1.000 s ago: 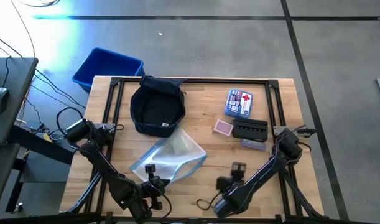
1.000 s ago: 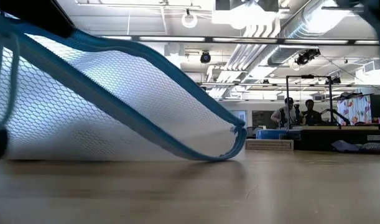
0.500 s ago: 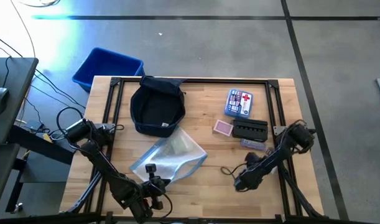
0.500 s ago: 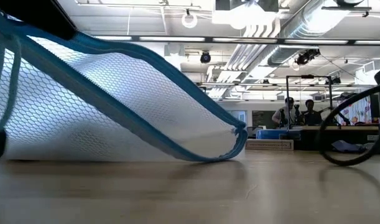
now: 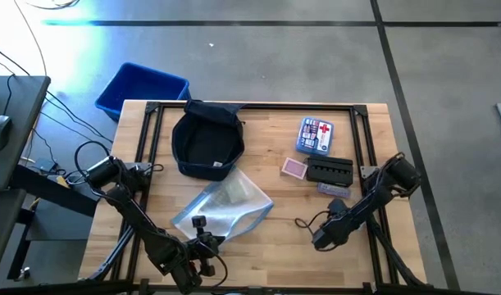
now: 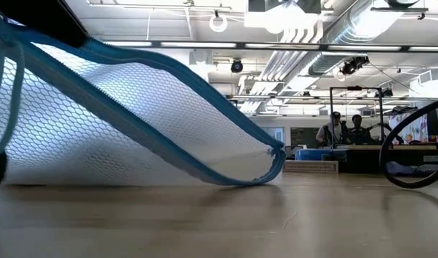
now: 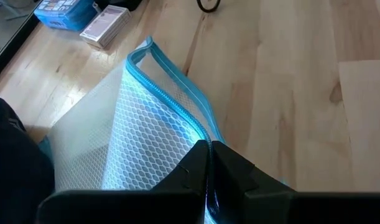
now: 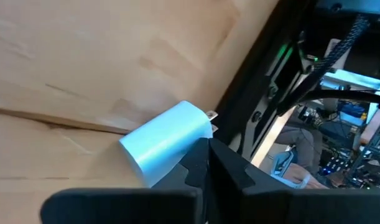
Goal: Unpack backpack
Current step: Put the white charger adapter into the transparent zip bag
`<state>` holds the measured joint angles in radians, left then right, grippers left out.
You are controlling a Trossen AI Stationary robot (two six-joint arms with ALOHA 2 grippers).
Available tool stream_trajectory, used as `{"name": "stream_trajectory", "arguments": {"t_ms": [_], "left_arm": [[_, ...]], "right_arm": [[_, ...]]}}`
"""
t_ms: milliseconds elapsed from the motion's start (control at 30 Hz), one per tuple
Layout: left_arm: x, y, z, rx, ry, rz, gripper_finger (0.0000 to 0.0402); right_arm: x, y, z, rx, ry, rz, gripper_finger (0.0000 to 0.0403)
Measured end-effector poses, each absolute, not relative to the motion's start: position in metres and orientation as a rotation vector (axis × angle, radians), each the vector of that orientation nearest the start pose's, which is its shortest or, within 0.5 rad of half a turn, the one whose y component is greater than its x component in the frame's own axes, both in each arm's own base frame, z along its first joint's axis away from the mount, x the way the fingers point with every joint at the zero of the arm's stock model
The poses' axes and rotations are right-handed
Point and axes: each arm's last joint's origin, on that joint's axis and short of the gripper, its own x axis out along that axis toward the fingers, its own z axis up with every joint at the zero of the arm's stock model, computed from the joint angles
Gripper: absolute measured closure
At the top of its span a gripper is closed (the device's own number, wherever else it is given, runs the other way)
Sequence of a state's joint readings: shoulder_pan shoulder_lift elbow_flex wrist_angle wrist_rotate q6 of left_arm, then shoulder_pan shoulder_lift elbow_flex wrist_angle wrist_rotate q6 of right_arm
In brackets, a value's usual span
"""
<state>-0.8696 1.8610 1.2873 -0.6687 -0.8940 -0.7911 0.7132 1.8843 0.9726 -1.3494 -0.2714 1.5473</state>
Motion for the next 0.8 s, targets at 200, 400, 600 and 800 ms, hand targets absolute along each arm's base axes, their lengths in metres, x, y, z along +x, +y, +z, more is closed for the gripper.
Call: {"name": "stream_trajectory", "arguments": {"t_ms": [200, 400, 600, 800], "left_arm": [[0.251, -0.262, 0.193, 0.205, 0.693, 0.309, 0.0402], [0.251, -0.262, 0.193, 0.206, 0.693, 0.309, 0.0402], [0.251, -0.262, 0.193, 0.201, 0.690, 0.308, 0.0402], [0.251, -0.263, 0.193, 0.207, 0.690, 0.305, 0.0402]], "right_arm": [[0.181, 0.166, 0.125, 0.367, 1.901, -1.181, 0.0403], [0.208, 0.179, 0.144, 0.368, 1.690, -1.070, 0.0403], [0.245, 0.187, 0.173, 0.264, 1.369, -0.900, 0.0403], [0.268, 0.195, 0.206, 0.253, 1.232, -0.802, 0.0399]]}}
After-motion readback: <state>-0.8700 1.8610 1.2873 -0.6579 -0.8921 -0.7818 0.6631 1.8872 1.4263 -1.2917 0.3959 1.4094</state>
